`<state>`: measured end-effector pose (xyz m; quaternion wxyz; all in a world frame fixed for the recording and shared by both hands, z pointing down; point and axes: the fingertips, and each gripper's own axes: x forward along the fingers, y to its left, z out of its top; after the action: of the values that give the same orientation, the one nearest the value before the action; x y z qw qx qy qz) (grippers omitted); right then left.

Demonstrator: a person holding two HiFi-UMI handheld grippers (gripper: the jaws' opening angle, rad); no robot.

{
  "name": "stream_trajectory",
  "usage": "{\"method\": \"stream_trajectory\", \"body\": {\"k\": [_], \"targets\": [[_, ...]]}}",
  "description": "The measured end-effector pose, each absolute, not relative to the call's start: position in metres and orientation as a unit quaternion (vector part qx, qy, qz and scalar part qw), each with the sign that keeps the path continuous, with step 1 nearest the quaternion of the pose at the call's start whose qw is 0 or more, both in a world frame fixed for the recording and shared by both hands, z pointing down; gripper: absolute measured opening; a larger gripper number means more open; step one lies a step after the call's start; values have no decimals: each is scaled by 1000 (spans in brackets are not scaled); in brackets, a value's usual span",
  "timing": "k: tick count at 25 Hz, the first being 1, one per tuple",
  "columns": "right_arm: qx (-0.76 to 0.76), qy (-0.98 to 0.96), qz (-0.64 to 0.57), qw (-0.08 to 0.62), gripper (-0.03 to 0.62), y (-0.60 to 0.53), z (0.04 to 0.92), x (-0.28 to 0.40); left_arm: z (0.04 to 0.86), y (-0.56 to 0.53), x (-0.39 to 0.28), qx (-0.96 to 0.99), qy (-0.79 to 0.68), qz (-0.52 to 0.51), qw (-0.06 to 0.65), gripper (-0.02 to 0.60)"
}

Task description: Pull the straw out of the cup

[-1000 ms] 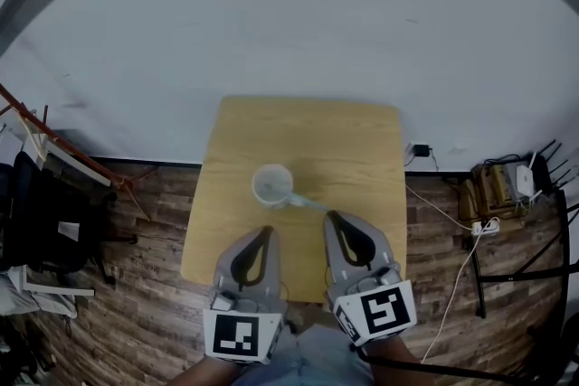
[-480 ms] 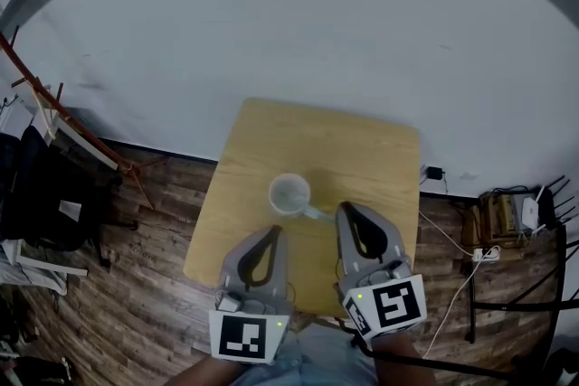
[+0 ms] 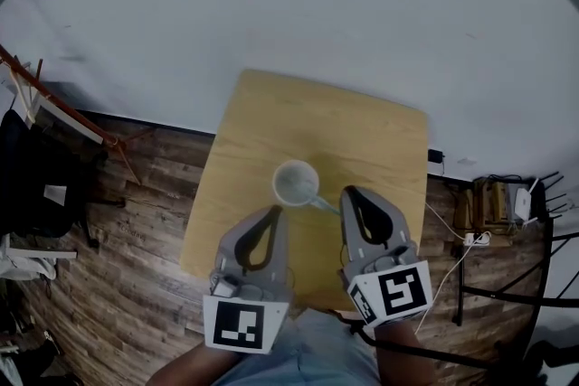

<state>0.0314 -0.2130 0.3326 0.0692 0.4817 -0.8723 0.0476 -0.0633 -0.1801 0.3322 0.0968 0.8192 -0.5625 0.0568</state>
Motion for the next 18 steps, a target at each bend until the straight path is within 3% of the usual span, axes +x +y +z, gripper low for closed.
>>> {"method": "stream_trajectory", "body": {"k": [2,11,18], "targets": [[476,-874,56,82,15,-218,342,26,340,-188,-65,820,-558,60,110,20],[438,-881,99,148,154,-230,397,12,386,-210,-68,816,-546,81,171,20],[400,-887,113,202,166,-234,444,5,437,-221,-74,798,-543,112,236,20]]}}
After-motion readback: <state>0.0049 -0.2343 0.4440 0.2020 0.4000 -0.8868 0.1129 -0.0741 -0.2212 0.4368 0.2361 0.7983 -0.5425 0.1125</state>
